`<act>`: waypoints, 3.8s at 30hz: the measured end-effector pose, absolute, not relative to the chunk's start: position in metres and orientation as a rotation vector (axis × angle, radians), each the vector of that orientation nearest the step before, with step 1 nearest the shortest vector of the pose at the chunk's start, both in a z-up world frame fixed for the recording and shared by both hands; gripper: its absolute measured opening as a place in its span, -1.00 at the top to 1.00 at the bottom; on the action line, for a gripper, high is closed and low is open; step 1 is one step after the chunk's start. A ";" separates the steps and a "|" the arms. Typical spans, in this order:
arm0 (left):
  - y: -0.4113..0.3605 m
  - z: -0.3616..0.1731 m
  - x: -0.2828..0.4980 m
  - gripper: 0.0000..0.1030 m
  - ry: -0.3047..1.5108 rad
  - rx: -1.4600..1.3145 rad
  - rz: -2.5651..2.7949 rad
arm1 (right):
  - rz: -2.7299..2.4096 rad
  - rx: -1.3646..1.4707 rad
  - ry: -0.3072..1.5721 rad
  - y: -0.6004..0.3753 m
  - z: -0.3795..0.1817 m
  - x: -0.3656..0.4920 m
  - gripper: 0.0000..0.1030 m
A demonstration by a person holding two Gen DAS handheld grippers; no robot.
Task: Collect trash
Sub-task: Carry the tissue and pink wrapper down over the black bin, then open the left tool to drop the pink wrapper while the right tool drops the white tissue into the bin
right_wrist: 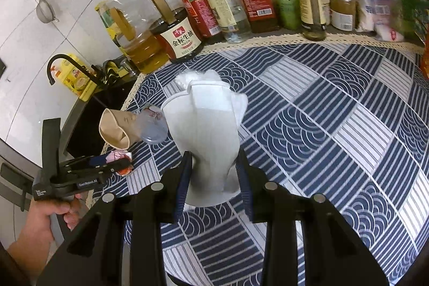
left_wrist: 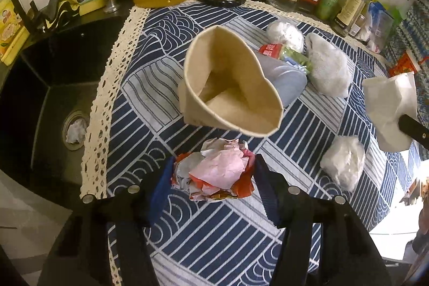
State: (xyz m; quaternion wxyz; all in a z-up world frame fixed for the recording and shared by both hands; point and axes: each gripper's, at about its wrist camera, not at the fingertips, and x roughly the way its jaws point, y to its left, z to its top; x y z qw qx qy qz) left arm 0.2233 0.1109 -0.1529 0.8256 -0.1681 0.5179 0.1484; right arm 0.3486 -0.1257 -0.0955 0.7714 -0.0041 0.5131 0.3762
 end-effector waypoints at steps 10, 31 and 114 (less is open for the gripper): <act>0.094 -0.128 0.197 -0.10 1.047 -0.358 0.244 | 0.781 -0.004 1.067 -0.139 -0.074 0.315 0.32; 0.063 -0.083 0.112 -0.10 0.924 -0.376 0.146 | 0.798 -0.028 1.036 -0.139 -0.045 0.203 0.32; 0.044 -0.354 -0.027 -0.34 1.392 -0.744 0.246 | 0.775 0.051 1.557 -0.136 -0.290 0.107 -0.30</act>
